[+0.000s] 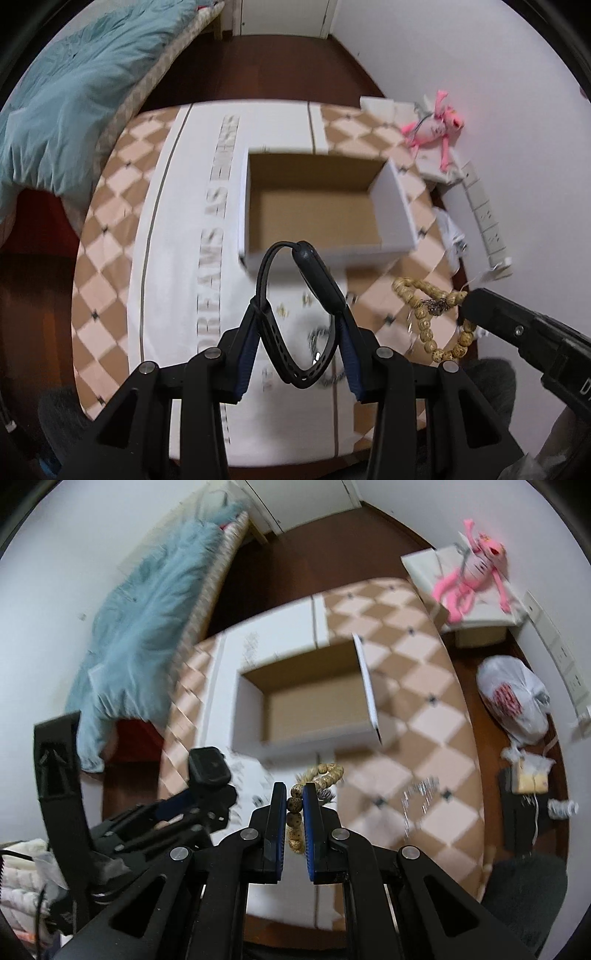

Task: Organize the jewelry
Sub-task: 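Carry the watch and bead bracelet into the white box while both tools open, then lift both open tools out of the white box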

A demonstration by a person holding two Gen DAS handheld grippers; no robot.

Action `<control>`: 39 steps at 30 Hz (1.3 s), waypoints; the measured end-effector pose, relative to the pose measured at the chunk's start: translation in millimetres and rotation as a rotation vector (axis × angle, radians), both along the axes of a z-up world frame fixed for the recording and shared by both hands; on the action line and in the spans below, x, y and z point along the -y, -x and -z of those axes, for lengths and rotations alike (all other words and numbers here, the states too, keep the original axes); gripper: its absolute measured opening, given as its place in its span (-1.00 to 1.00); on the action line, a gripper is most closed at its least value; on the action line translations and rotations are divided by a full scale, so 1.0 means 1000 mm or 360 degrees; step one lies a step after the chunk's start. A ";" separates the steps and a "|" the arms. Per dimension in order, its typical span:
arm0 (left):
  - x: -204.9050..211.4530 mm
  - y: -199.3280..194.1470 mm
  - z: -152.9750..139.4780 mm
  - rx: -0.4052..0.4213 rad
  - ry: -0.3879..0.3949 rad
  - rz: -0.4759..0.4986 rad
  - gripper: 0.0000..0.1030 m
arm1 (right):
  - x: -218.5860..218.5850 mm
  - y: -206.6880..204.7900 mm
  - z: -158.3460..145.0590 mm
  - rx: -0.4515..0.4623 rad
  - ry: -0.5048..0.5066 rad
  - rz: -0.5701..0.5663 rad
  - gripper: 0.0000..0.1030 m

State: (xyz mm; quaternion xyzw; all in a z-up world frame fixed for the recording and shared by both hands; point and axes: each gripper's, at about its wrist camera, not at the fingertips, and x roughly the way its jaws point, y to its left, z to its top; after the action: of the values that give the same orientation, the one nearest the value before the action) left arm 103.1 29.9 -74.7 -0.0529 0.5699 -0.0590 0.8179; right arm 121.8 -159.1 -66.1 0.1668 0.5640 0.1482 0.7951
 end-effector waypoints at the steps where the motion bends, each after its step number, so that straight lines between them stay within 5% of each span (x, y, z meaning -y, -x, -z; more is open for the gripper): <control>1: -0.003 -0.007 -0.004 0.0009 0.0005 0.0001 -0.28 | -0.001 -0.010 -0.005 0.0017 -0.0008 0.0000 -0.82; 7: 0.008 -0.073 0.004 -0.0018 -0.0007 0.0027 -0.28 | -0.007 -0.064 -0.007 0.0028 -0.0009 -0.0013 -0.82; 18: -0.001 -0.136 0.032 -0.0195 0.0103 -0.0014 -0.14 | -0.013 -0.136 0.049 -0.0156 0.0013 -0.0081 -0.82; 21: -0.001 -0.147 0.034 -0.0220 0.0073 -0.0035 0.55 | -0.013 -0.147 0.059 -0.0205 0.0014 -0.0113 -0.80; 23: -0.003 -0.150 0.033 -0.0228 0.0080 -0.0056 0.71 | -0.013 -0.150 0.064 -0.0236 0.0043 -0.0111 -0.76; 32: -0.022 -0.135 0.033 -0.0151 -0.0156 -0.0138 0.93 | -0.003 -0.133 0.061 -0.0151 0.0407 -0.0086 0.82; 39: -0.027 -0.108 0.046 -0.0062 -0.0320 -0.0162 0.94 | -0.012 -0.110 0.076 -0.0101 0.0659 -0.0082 0.90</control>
State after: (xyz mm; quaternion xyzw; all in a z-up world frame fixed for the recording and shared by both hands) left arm 211.0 57.0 -120.3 -0.0007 0.5852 0.0410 0.8099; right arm 232.3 -147.1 -142.5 -0.0100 0.6113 0.0441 0.7901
